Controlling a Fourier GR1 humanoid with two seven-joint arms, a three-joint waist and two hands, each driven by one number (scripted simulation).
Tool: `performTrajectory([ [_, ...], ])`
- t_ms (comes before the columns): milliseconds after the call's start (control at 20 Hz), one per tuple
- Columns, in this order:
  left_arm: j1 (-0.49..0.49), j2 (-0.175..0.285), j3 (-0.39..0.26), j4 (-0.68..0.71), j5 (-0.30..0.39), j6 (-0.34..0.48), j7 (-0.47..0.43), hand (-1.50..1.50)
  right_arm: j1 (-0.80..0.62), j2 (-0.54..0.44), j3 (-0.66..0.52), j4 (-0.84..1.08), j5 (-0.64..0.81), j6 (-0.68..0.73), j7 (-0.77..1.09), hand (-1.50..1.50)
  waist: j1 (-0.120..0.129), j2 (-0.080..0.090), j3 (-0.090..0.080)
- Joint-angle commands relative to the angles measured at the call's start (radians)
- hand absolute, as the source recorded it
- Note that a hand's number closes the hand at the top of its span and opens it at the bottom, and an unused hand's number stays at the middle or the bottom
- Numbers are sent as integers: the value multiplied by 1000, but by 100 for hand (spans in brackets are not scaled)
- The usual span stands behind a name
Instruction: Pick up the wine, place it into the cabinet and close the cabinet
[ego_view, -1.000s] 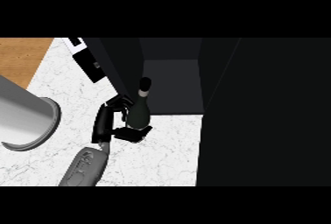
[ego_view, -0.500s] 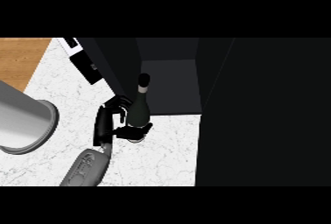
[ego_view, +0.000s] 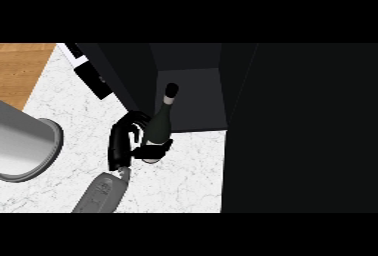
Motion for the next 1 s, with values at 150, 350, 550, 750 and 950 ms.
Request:
performTrajectory([
  [150, -204, -80, -35, 180, -24, -49, 94, 150, 24, -10, -6, -47, -80, 24, 5, -150, -64, 33, -14],
  [350, -213, -49, -12, 190, -25, -43, 113, 150, 7, -5, 12, -34, -79, 27, 11, -150, -61, 37, -15],
  [550, -200, -73, -11, 175, -24, 4, 129, 150, 8, -7, 19, -61, -63, 22, 26, -150, -77, 39, -17],
  [750, -209, -62, 11, 168, -15, 25, 115, 150, 28, -6, 11, -39, -83, 37, 5, -150, -83, 38, -15],
  [950, -206, -61, 27, 149, 6, 44, 116, 150, 28, -7, 17, -48, -73, 37, 11, -150, -92, 41, -17],
])
